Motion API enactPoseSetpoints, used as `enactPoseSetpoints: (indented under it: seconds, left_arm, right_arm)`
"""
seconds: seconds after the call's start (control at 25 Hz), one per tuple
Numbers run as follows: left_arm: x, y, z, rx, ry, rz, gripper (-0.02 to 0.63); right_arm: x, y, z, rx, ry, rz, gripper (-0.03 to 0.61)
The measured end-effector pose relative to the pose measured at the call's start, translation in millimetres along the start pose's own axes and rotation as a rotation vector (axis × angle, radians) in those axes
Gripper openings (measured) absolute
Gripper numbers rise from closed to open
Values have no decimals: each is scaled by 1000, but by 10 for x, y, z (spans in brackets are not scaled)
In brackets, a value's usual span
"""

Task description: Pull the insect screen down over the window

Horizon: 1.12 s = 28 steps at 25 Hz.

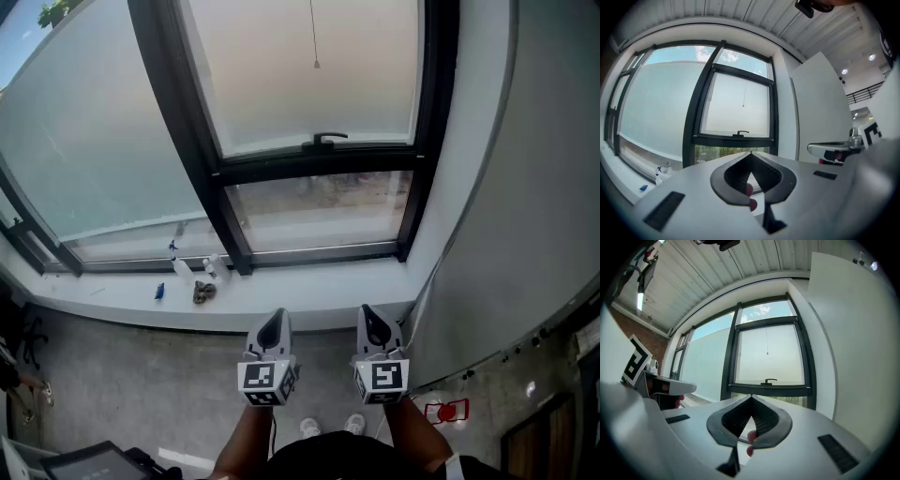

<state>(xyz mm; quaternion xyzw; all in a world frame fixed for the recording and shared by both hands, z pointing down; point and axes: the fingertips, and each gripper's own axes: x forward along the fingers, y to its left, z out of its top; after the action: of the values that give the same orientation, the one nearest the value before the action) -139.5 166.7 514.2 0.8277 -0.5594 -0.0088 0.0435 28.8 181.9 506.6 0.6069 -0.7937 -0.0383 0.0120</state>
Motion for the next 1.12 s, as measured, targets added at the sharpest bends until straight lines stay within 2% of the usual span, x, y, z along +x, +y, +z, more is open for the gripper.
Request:
enactPoseSetpoints:
  seconds: [0.48,0.92,1.12]
  left_arm:
    - [58,-52,70,11,11,5,2]
    - [159,-102,94,14,4,8,2]
    - [218,-145,39,23,7,12,2]
  right_arm:
    - [48,-6,29,4,-4,15,2]
    - [79,-157,0,29,13,-13,2]
    - [108,-242,-19,34,3,2,2]
